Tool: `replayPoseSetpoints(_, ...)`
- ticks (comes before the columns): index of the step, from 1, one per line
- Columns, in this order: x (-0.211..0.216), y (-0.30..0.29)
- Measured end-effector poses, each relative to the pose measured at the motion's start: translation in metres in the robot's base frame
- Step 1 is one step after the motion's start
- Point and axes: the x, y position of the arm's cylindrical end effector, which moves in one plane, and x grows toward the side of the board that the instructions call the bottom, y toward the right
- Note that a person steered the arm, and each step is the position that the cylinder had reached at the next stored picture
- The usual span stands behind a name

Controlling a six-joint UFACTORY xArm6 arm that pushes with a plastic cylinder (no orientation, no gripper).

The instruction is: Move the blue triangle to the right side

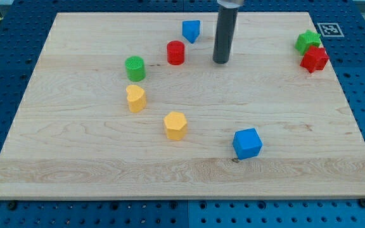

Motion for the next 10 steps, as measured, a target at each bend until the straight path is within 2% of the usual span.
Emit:
replayPoseSetpoints(2,-0.043,-0.095)
replayPoseSetpoints(3,-0.073,-0.096)
replayPoseSetpoints(4,-0.081,-0.079)
replayPoseSetpoints(6,-0.081,-0.028)
replayPoseSetpoints(10,-0.054,-0.023)
